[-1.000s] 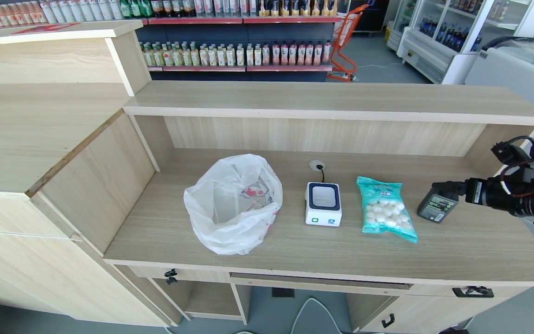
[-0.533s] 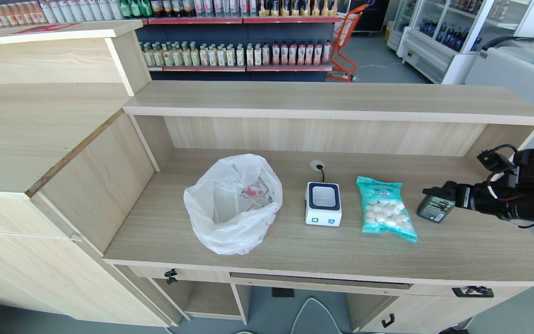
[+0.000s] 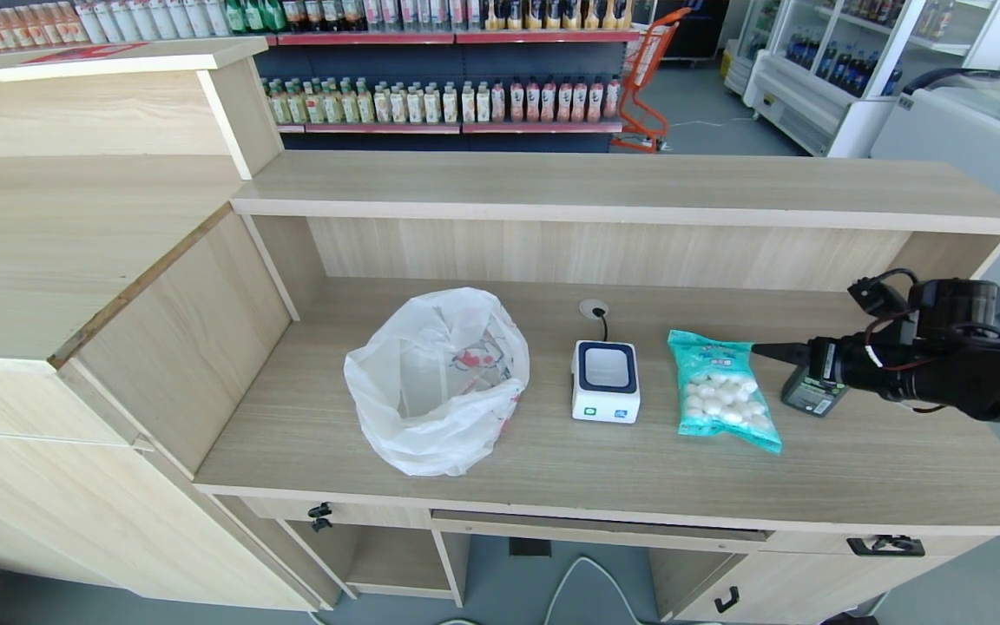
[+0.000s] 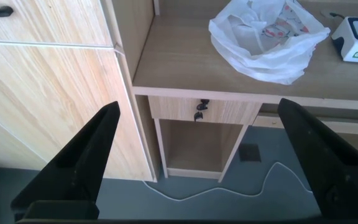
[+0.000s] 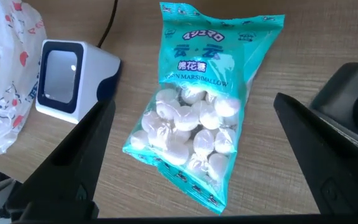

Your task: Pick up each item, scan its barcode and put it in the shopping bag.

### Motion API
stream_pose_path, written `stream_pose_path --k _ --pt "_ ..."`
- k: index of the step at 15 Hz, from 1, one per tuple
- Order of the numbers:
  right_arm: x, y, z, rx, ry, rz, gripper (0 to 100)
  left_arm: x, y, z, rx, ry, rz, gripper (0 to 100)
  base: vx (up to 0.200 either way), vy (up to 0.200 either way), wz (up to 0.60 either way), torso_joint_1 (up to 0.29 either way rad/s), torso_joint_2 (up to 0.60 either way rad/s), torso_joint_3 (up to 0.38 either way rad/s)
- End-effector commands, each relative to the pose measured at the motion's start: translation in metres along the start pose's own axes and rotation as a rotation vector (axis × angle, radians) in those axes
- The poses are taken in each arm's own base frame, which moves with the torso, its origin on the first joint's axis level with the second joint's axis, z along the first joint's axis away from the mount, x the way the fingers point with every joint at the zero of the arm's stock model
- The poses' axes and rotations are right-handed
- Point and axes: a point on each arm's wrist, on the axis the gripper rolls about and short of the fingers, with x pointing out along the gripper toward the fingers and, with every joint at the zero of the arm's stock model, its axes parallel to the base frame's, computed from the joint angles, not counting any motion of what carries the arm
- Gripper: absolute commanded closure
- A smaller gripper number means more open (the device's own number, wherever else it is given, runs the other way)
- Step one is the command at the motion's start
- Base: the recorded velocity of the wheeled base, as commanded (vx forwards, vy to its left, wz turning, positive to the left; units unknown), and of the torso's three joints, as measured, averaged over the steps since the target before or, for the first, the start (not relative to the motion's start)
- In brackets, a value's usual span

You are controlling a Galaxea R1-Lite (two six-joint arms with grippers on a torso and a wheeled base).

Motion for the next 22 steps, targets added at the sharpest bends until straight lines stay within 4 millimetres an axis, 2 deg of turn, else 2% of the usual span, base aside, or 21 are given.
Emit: stream_pose_path --k 1,8,22 --pt "0.015 -0.003 -0.011 0.010 0.031 0.012 0 0.000 0.000 0.000 0.000 0.000 0.000 0 0.000 0.000 0.00 0.000 0.00 0.000" --pt "0.046 -0.012 -0.015 0.000 0.035 0.029 0 0.000 0.000 0.000 0.000 0.000 0.000 0 0.000 0.000 0.00 0.000 0.00 0.000" --pt "0.095 0.000 -0.033 -0.022 0.077 0.100 0 0.000 0.000 0.000 0.000 0.000 0.000 0 0.000 0.000 0.00 0.000 0.00 0.000"
